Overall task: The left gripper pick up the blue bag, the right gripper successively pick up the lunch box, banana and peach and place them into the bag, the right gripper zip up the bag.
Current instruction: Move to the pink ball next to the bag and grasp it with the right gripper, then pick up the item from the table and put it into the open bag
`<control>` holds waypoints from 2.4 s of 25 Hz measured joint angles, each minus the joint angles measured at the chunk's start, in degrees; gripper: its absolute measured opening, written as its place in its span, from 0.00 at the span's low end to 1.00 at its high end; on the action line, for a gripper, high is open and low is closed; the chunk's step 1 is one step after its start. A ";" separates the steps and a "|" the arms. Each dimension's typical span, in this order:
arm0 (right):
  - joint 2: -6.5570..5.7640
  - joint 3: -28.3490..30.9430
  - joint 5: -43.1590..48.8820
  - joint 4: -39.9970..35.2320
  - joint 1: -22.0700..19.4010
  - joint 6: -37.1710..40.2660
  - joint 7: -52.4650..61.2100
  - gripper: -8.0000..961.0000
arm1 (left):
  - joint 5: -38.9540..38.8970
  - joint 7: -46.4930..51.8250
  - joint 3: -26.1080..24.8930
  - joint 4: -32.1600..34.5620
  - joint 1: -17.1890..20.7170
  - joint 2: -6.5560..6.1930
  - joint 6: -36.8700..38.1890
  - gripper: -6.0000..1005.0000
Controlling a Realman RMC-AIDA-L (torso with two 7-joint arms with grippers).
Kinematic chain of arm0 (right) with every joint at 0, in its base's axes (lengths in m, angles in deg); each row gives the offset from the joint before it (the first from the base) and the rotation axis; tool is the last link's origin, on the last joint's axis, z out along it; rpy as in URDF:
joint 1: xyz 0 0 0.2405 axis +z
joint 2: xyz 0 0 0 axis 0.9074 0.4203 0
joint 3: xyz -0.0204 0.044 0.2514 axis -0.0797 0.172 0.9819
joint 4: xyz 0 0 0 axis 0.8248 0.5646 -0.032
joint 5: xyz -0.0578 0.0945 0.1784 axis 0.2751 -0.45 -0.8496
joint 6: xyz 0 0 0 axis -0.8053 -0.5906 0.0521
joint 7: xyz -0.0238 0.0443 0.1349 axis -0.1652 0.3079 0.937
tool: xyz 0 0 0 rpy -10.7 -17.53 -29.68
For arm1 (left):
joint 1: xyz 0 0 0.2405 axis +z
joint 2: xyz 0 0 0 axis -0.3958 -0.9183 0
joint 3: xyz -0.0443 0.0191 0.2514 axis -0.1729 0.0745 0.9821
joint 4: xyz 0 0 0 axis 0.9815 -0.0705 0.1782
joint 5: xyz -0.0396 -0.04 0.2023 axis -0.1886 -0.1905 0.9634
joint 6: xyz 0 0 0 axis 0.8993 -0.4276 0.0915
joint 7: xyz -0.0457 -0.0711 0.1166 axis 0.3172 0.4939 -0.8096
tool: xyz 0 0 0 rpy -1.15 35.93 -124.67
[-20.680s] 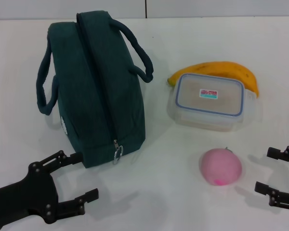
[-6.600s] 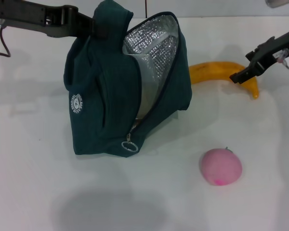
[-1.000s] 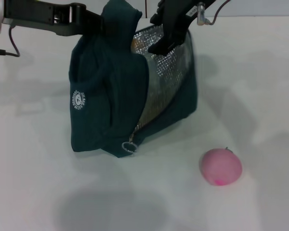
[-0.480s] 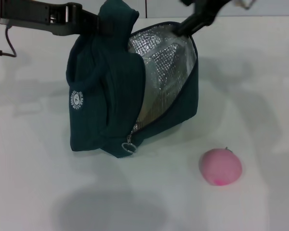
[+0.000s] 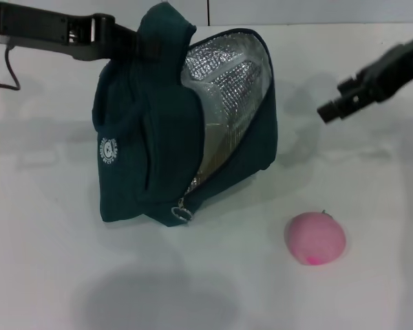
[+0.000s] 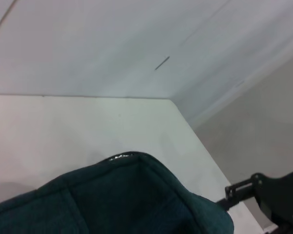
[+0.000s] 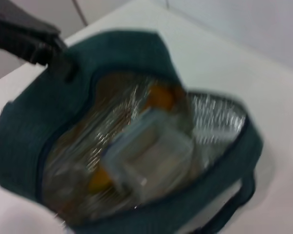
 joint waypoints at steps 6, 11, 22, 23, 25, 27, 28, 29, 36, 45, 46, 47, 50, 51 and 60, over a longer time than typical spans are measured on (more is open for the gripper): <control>0.48 -4.98 0.34 2.97 0.39 1.25 4.46 0.77 | 0.10 0.43 0.04 0.00 0.03 -0.18 0.93 0.05; 0.55 -13.80 1.60 5.44 1.83 -0.13 6.56 0.77 | 0.17 0.55 0.55 0.00 -0.14 -0.31 1.03 0.05; 1.46 -27.13 0.44 8.99 2.50 -4.50 6.70 0.78 | 0.20 1.22 1.67 0.00 -0.69 -0.43 1.02 0.05; 1.50 -28.09 -0.34 9.37 2.41 -4.83 6.71 0.78 | 0.20 1.26 1.70 0.00 -0.69 -0.43 1.02 0.05; 1.51 -29.53 -1.50 9.88 2.22 -5.19 6.71 0.78 | 0.20 1.28 1.73 0.00 -0.69 -0.43 1.02 0.05; 1.52 -30.54 -1.84 10.22 2.00 -5.58 6.71 0.78 | 0.18 1.28 1.75 0.00 -0.71 -0.43 1.02 0.05; 1.52 -31.25 -1.89 10.51 1.96 -5.92 6.71 0.78 | 0.17 1.28 1.76 0.03 -0.73 -0.42 1.02 0.05; 1.52 -32.48 -1.90 11.15 1.94 -6.60 6.71 0.78 | 0.17 1.28 1.76 0.03 -0.73 -0.42 1.02 0.05; 1.53 -36.89 -1.95 12.21 1.94 -8.99 6.74 0.78 | 0.13 1.27 1.76 0.11 -0.78 -0.36 1.02 0.05; 1.46 -39.03 -1.56 10.37 1.98 -9.22 6.74 0.71 | -0.06 1.21 1.75 0.29 -0.40 -0.42 1.02 0.05; 1.44 -39.08 -1.45 10.12 1.98 -9.12 6.74 0.68 | -0.10 1.22 1.75 0.30 -0.36 -0.42 1.02 0.05; 1.41 -39.11 -1.32 9.99 1.98 -9.00 6.74 0.66 | -0.11 1.22 1.75 0.31 -0.35 -0.42 1.02 0.05; 1.28 -39.28 -1.21 10.06 2.11 -8.65 6.73 0.59 | -0.14 1.23 1.75 0.36 -0.34 -0.42 1.02 0.05; 1.26 -39.43 -1.19 10.19 2.20 -8.59 6.72 0.57 | -0.14 1.24 1.75 0.38 -0.34 -0.42 1.02 0.05; 1.24 -39.54 -0.90 9.85 2.30 -7.52 6.60 0.34 | -0.17 1.28 1.73 0.44 -0.44 -0.52 1.02 0.05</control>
